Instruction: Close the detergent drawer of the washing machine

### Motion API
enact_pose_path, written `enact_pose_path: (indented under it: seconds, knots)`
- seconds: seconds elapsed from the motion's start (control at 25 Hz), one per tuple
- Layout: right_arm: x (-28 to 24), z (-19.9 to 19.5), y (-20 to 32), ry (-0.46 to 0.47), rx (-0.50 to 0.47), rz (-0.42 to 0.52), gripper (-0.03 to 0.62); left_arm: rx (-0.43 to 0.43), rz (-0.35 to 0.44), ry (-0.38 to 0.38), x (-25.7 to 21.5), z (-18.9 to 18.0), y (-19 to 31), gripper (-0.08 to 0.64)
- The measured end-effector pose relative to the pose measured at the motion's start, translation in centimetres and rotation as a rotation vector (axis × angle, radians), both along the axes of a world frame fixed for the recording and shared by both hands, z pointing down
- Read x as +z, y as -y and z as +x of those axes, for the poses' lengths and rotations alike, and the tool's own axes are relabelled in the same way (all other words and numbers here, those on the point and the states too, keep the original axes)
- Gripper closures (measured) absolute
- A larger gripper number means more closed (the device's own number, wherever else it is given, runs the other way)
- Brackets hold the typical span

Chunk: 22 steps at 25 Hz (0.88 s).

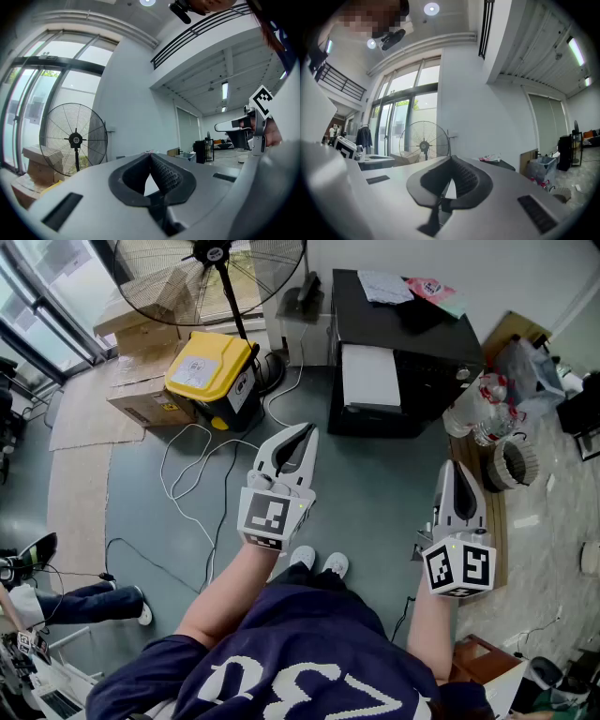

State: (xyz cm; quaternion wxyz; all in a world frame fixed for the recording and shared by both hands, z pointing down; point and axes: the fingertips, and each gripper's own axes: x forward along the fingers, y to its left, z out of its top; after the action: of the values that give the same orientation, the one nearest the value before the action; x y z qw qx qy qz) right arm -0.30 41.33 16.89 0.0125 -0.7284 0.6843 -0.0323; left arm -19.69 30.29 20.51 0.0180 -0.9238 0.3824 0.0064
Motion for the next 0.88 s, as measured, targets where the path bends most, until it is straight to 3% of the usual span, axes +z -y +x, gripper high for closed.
enact_pose_path:
  seconds: [0.64,0.88]
  knots:
    - [-2.2,-3.2,1.2,0.042,0.061,0.078,0.577,0.052,0.003,-0.008,0.0,-3.8,3.3,0.538]
    - [-1.4,-3.5,3.9,0.077,-0.003,0.059,0.577,0.045,-0.022,0.007,1.2,-3.5,4.9,0.538]
